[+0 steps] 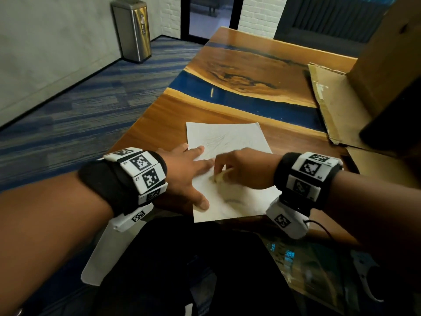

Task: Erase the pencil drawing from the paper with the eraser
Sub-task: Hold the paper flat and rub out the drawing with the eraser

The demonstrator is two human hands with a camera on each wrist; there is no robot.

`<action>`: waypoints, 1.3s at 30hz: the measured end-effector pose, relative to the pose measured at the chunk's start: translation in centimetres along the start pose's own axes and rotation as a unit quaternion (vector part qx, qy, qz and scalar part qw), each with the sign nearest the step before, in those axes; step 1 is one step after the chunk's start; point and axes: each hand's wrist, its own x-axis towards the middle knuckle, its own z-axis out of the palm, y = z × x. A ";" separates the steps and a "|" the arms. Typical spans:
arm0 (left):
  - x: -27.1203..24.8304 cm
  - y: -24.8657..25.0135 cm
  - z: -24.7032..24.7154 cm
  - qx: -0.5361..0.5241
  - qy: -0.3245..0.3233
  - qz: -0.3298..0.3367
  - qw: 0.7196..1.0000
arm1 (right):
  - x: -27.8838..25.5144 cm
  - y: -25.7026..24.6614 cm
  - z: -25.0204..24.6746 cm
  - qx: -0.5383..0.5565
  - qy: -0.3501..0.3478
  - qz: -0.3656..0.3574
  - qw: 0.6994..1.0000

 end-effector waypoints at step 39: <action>-0.2 0.9 -0.8 0.029 0.004 0.018 0.999 | -1.3 0.7 0.5 -0.009 0.033 0.051 0.998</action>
